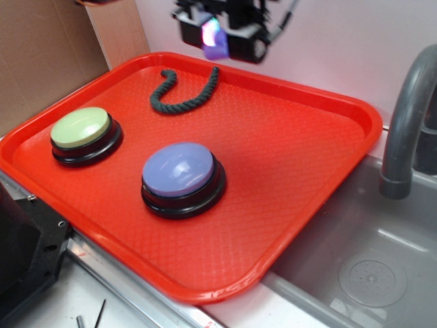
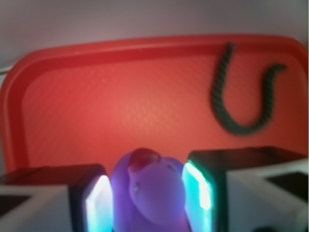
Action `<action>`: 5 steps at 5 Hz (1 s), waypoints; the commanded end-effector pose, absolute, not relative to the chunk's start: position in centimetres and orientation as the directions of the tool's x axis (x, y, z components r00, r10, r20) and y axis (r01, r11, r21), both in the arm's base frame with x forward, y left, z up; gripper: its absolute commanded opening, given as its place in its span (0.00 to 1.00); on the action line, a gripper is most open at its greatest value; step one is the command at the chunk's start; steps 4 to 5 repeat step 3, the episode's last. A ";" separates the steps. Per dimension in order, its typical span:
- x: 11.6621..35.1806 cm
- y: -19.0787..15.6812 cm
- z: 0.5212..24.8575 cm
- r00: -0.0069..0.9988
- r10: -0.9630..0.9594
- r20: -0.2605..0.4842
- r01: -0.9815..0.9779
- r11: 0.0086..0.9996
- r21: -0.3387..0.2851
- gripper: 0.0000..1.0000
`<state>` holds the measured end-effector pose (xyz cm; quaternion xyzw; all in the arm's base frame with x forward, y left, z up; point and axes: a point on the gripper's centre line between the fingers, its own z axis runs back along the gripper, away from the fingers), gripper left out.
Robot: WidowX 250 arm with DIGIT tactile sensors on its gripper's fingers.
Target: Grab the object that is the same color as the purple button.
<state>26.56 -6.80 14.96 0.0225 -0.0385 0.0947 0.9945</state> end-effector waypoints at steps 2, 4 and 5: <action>21.6 -3.6 21.2 0.914 0.326 0.239 -0.323 0.945 -0.056 0.00; 22.9 -3.6 20.2 0.939 0.320 0.126 -0.321 0.947 -0.017 0.00; 22.9 -3.6 20.2 0.939 0.320 0.126 -0.321 0.947 -0.017 0.00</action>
